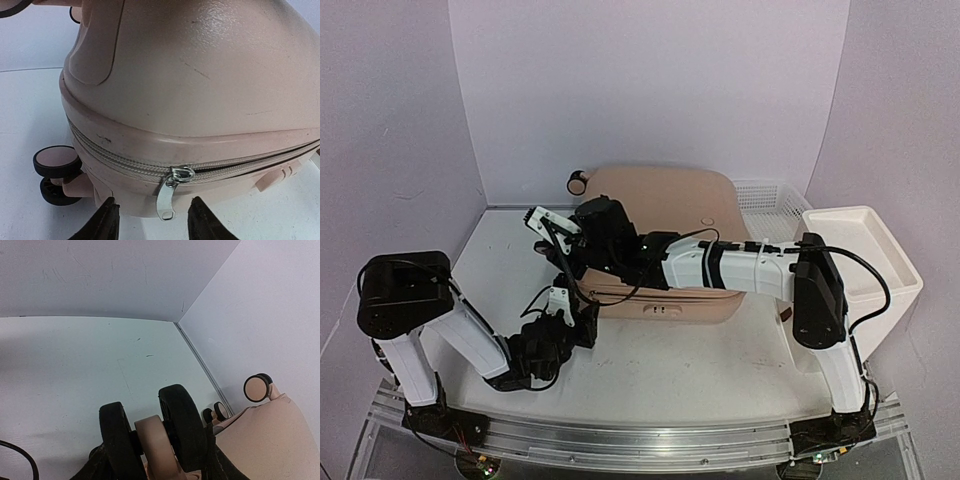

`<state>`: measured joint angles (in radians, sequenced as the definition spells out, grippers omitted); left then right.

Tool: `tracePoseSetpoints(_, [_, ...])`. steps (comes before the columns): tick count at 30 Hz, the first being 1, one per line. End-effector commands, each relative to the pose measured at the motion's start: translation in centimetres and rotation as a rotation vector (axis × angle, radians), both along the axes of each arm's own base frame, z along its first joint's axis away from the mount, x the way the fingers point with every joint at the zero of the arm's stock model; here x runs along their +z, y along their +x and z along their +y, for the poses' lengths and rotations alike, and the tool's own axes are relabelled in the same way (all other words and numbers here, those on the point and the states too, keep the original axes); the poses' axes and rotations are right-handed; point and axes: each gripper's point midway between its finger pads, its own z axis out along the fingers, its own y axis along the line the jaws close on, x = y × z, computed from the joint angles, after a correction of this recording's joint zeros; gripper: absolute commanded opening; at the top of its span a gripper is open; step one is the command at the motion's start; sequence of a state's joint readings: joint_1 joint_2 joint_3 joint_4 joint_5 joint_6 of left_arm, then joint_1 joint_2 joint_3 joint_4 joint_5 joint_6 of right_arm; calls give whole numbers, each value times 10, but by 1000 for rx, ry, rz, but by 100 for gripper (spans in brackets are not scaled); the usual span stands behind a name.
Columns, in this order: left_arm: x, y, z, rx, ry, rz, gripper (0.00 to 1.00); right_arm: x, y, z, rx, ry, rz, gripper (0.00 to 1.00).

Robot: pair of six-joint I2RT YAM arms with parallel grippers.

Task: Open, take out, and arrange the luggage

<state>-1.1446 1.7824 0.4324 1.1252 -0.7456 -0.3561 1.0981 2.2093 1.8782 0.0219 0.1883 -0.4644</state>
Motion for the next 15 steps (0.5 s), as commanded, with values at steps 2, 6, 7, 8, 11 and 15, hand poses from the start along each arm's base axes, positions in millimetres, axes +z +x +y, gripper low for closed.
tracePoseSetpoints(2, [30,16,-9,57,-83,-61,38,105,24,-22,-197,337,-56,0])
tracePoseSetpoints(6, [26,20,-3,88,-103,-47,18,108,25,-26,-213,350,-50,0])
tracePoseSetpoints(7, [24,20,-1,90,-110,-42,15,108,25,-27,-219,353,-50,0])
tracePoseSetpoints(8, [23,20,1,91,-112,-39,14,109,25,-27,-221,355,-49,0])
tracePoseSetpoints(11, [23,19,5,77,-90,-47,7,111,25,-29,-225,363,-50,0])
tracePoseSetpoints(15, [21,18,21,78,-78,-42,3,110,26,-31,-234,363,-49,0])
